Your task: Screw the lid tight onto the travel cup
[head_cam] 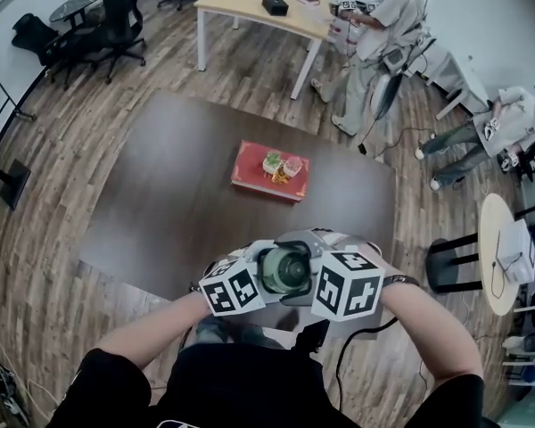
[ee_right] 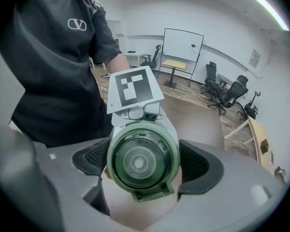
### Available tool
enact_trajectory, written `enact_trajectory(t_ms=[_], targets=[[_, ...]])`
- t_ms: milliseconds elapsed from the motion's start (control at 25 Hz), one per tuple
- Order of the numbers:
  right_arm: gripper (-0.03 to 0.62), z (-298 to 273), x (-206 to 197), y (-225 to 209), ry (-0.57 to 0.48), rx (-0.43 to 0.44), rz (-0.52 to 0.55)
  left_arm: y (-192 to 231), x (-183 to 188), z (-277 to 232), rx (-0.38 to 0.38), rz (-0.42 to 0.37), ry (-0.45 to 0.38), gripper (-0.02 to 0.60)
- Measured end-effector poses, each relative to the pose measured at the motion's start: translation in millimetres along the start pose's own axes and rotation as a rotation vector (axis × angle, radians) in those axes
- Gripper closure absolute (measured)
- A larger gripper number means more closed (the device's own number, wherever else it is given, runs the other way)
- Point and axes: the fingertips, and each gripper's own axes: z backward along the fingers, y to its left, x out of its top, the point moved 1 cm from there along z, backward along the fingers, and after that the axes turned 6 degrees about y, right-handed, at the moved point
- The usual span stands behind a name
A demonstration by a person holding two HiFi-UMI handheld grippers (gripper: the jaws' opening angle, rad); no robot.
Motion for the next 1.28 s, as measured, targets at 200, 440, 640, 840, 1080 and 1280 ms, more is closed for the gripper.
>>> enact_trajectory(t_ms=[200,440,640,840,1080,1280], targets=[[0.134,9,1,-5,-0.064,-0.048,0.008,4,10,5,-0.01,0.015,-0.047,0.161],[0.134,53,9,-7,-0.399,-0.05,-0.116,-3,22,19,-0.051,0.016,-0.086,0.161],[0.137,61,10,5,-0.533,-0.001,-0.171,-22,42,30,-0.171,0.018,-0.158,0.161],[0.187,72,16,9,-0.654,-0.008,-0.255,-27,52,34,-0.178,0.009,-0.162,0.161],[0.192,75,14,-6,-0.734,-0.306,-0.475,-5,52,37,-0.032,0.056,-0.143,0.161],[0.192,69,15,-10,-0.695,-0.654,-0.791,5,46,36,0.064,0.108,-0.13,0.161]])
